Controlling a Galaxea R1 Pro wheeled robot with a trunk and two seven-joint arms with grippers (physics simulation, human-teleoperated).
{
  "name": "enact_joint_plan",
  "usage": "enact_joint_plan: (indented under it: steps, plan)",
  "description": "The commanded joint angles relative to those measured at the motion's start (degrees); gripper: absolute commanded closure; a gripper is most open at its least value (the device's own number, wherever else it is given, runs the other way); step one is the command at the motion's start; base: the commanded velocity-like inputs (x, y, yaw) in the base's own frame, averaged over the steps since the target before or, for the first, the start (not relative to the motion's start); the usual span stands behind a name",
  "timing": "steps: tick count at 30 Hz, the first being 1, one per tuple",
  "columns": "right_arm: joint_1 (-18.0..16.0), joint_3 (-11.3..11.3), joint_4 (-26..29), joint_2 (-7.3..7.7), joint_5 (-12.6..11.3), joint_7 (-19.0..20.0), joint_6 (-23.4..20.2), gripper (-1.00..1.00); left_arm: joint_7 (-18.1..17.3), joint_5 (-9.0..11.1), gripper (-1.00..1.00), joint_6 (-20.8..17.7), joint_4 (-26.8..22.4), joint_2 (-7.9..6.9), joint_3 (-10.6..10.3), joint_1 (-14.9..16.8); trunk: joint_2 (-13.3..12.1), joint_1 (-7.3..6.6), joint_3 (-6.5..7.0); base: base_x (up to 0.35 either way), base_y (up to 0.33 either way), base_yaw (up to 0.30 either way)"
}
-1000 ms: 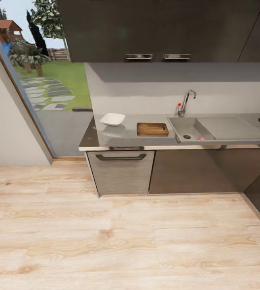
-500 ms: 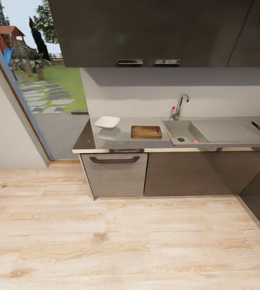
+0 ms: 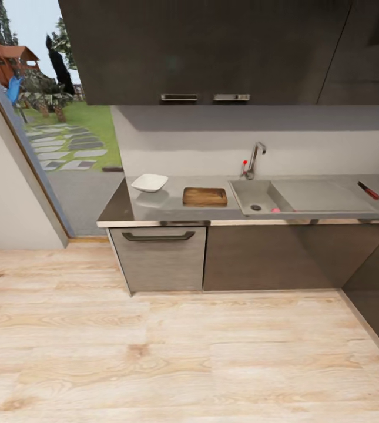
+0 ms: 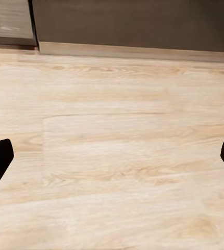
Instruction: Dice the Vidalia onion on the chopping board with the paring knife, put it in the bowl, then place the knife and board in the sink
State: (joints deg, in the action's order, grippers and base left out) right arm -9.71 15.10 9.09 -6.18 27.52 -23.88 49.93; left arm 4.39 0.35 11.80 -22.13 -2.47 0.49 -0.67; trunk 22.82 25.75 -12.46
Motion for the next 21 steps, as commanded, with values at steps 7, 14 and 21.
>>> enact_joint_plan:
  steps: [7,14,21]
  plan:
    - [-0.04,0.28,-0.04,-0.05,0.61,-0.38,0.12,-1.00,0.10,0.02,-1.00,0.07,-0.10,0.01,-0.02,-0.03,0.10,0.03,0.55,0.000,-0.055,0.000]
    - [-0.04,0.28,-0.04,-0.03,0.61,-0.38,0.16,-1.00,0.10,0.02,-1.00,0.07,-0.10,0.01,0.00,-0.03,0.10,0.03,1.18,0.000,-0.004,-0.054]
    - [-0.04,0.22,-0.04,-0.06,0.61,-0.38,0.16,-1.00,0.10,0.00,-1.00,0.07,-0.10,-0.02,0.03,-0.03,0.10,0.03,1.81,0.000,0.000,-0.118]
